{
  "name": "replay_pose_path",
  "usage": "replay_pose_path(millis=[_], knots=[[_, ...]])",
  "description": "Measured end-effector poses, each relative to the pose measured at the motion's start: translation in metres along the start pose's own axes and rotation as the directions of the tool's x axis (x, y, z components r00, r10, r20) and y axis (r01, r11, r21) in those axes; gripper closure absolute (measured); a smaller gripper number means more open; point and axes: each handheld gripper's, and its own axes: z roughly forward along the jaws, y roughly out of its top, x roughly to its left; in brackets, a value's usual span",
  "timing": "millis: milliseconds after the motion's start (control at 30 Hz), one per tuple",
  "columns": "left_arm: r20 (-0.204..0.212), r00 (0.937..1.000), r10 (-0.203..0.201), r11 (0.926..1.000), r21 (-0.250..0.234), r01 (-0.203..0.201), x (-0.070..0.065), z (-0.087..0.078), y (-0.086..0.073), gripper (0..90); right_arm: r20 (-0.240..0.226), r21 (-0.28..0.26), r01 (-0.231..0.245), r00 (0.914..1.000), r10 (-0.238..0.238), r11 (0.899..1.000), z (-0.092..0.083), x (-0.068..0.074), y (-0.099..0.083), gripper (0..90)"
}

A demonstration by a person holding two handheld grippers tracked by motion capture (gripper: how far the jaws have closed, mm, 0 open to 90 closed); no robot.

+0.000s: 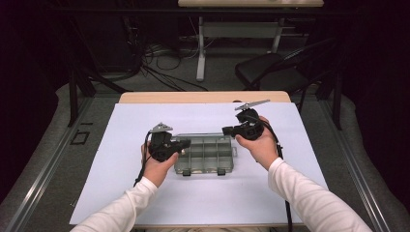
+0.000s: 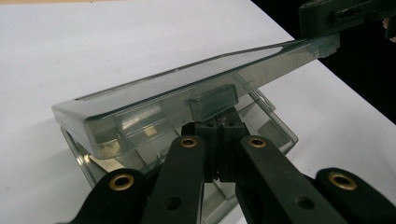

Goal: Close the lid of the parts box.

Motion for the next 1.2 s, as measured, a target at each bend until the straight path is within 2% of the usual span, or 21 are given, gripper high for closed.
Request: replay_pose_path(millis=[167, 567, 700, 833, 1033, 1200], knots=[[-0.004, 0.9999, 0.015, 0.9999, 0.000, -0.015, -0.003, 0.001, -0.009, 90.0, -0.007, 0.011, 0.003, 1.0000, -0.003, 1.000, 0.000, 0.002, -0.007, 90.0], [-0.009, 0.9998, 0.018, 0.9997, -0.016, -0.018, -0.001, -0.006, -0.033, 90.0, -0.023, 0.045, 0.012, 0.9997, -0.011, 0.999, 0.001, 0.006, -0.020, 90.0], [-0.025, 0.9987, 0.045, 0.9989, -0.011, -0.046, -0.003, -0.008, -0.040, 90.0, -0.026, 0.052, 0.017, 0.9995, -0.016, 0.999, 0.003, 0.006, -0.024, 90.0], [-0.029, 0.9981, 0.054, 0.9983, -0.017, -0.055, -0.004, -0.010, -0.046, 90.0, -0.025, 0.069, 0.013, 0.9996, -0.012, 0.998, 0.005, 0.007, -0.028, 90.0], [-0.028, 0.9983, 0.052, 0.9982, -0.028, -0.053, -0.003, -0.010, -0.053, 90.0, -0.031, 0.077, 0.020, 0.9994, -0.017, 0.997, 0.009, 0.008, -0.033, 90.0], [-0.028, 0.9986, 0.046, 0.9989, -0.011, -0.046, 0.000, -0.009, -0.058, 90.0, -0.036, 0.085, 0.020, 0.9992, -0.017, 0.996, 0.011, 0.007, -0.037, 90.0]])
